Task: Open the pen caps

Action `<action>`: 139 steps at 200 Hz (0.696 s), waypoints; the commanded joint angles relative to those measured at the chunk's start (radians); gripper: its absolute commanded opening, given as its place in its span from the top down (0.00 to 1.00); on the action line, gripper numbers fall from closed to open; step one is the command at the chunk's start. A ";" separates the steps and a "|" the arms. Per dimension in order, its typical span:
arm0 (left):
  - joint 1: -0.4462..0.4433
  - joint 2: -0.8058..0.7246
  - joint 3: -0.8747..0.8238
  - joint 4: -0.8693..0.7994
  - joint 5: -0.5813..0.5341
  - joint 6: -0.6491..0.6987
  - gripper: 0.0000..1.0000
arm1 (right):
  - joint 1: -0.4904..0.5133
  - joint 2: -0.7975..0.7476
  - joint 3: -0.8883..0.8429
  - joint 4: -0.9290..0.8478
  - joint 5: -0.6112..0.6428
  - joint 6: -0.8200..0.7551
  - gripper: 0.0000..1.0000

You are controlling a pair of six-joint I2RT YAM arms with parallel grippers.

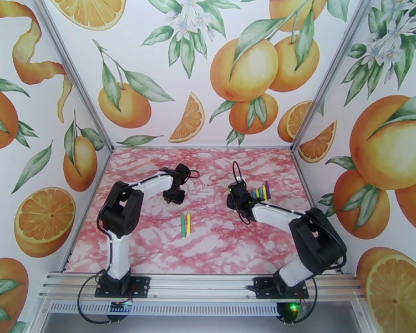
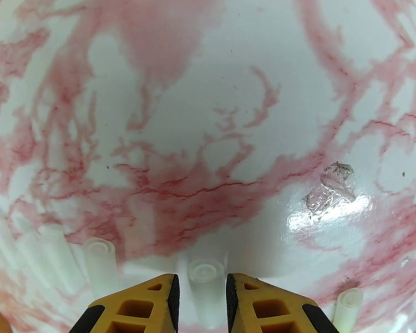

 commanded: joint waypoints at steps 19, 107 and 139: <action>-0.006 -0.105 0.026 0.042 -0.020 0.004 0.70 | 0.006 -0.060 0.001 0.027 -0.124 -0.089 0.60; 0.044 -0.215 -0.060 0.142 0.032 -0.027 0.71 | 0.212 0.004 0.078 0.041 -0.130 -0.110 0.58; 0.083 -0.268 -0.147 0.193 0.062 -0.043 0.71 | 0.258 0.055 0.113 0.049 -0.168 -0.097 0.58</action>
